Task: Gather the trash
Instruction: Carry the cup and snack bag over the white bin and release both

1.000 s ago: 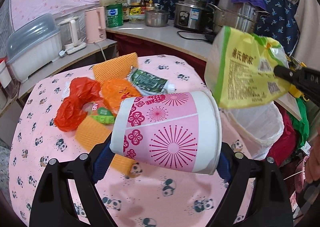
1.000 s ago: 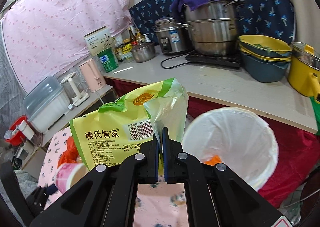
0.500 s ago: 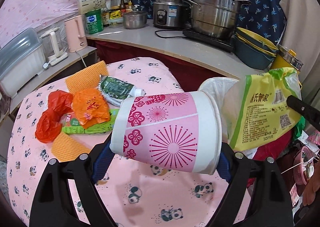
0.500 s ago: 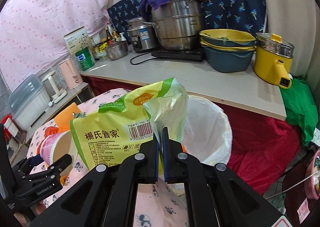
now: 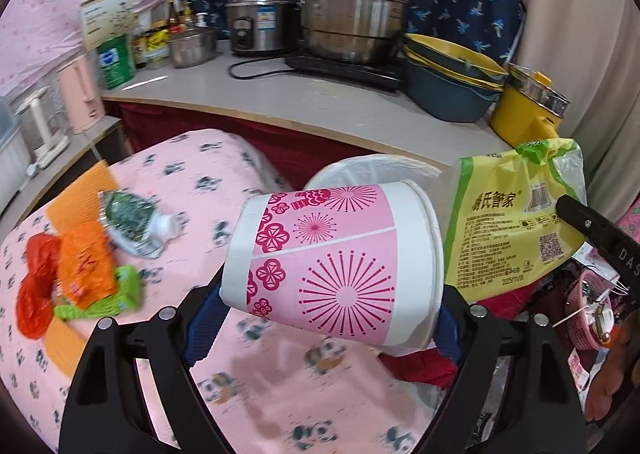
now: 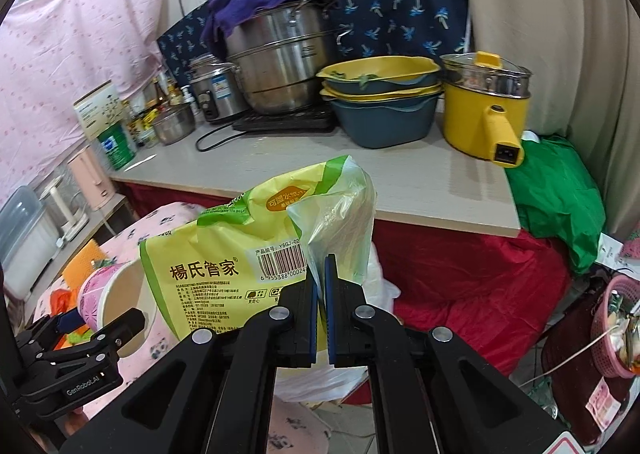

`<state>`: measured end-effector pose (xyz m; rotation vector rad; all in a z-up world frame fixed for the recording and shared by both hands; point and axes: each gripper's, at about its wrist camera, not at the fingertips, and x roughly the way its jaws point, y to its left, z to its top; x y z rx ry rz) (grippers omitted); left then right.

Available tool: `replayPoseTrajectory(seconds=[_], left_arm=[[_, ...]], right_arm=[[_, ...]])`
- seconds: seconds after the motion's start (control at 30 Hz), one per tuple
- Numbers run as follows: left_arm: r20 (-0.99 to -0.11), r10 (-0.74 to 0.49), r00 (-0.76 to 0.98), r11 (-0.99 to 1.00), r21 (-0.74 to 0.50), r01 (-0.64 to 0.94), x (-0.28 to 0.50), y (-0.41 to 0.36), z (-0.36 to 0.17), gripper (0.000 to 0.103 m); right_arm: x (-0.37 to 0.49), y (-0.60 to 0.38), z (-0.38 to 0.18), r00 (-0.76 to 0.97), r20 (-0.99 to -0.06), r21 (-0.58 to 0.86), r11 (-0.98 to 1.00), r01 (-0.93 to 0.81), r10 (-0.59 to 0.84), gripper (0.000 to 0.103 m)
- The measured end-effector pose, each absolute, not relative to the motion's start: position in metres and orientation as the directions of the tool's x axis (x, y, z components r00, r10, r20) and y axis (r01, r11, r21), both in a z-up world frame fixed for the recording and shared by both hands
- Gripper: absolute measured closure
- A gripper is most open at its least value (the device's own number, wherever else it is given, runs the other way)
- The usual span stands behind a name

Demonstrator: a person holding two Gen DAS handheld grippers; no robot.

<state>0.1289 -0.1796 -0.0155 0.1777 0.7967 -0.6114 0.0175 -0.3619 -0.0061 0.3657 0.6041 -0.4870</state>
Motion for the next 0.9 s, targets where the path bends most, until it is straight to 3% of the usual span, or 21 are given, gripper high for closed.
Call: replayPoseTrajectory(seconds=[0.27, 0.4, 0.8, 0.9], left_arm=[[-0.712, -0.497, 0.496, 0.764, -0.088, 0.640, 0.143, -0.234, -0.022, 0.020], [-0.713, -0.492, 0.500, 0.766, -0.082, 0.638, 0.149, -0.245, -0.025, 0.013], [-0.698, -0.450, 0.558, 0.810, -0.056, 0.584, 0.157, -0.225, -0.017, 0.012], [-0.696, -0.433, 0.573, 0.828, -0.057, 0.557, 0.159, -0.213, -0.014, 0.012]], right_arm=[[0.012, -0.392, -0.010, 0.681, -0.621, 0.189, 0.770, 0.610, -0.387, 0.099], [0.014, -0.400, -0.014, 0.673, -0.624, 0.192, 0.757, 0.625, -0.397, 0.099], [0.056, -0.394, -0.022, 0.686, -0.634, 0.187, 0.790, 0.584, -0.357, 0.099], [0.073, -0.385, -0.026, 0.687, -0.646, 0.176, 0.811, 0.557, -0.332, 0.095]])
